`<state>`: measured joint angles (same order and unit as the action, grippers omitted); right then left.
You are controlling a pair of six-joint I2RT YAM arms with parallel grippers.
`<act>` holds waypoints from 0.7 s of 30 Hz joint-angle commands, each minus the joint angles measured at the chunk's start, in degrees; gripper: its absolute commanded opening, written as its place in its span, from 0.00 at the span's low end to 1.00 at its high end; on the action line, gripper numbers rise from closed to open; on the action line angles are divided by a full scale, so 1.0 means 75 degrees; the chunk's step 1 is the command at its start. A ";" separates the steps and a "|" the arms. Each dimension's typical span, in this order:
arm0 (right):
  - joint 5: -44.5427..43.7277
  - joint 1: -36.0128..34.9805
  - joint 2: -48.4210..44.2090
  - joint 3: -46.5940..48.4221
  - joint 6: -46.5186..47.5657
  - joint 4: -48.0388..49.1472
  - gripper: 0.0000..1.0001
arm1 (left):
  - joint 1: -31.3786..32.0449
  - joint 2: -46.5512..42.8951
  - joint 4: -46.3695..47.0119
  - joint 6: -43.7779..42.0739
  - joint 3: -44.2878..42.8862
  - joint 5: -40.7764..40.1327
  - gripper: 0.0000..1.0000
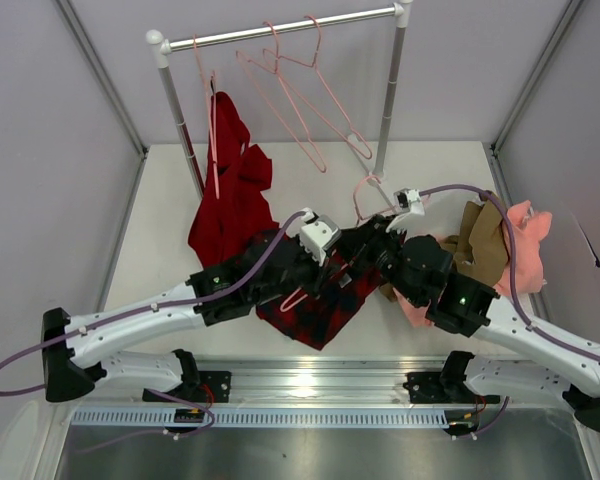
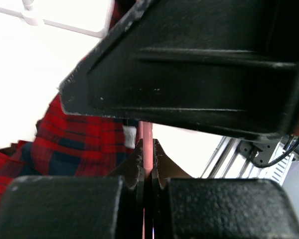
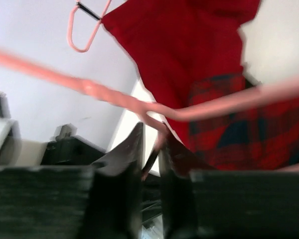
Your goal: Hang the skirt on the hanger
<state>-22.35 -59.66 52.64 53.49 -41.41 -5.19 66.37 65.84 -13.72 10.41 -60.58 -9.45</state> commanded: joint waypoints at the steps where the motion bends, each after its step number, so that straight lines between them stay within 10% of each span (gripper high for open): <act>1: 0.0062 -0.0014 -0.0081 -0.0148 -0.0232 0.0598 0.12 | 0.0034 0.0127 0.0938 0.0310 -0.0384 0.0253 0.00; 3: -0.0183 -0.0049 -0.0186 -0.0160 -0.0303 0.0517 0.00 | 0.0034 0.0151 0.0880 0.0416 -0.0407 0.0276 0.02; 12: -0.1028 -0.0120 -0.0655 -0.0582 -0.0186 0.0200 0.00 | 0.0034 -0.0551 0.0165 0.0603 -0.0174 0.0616 0.46; 21: -0.1098 -0.0096 -0.0679 -0.0652 -0.0081 0.0364 0.00 | 0.0034 -0.2111 0.0246 0.0943 0.1548 0.0686 0.47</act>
<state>-27.86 -60.58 48.86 48.23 -44.93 -5.69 66.37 51.31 -12.97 15.64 -52.25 -5.58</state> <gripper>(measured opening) 0.047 0.469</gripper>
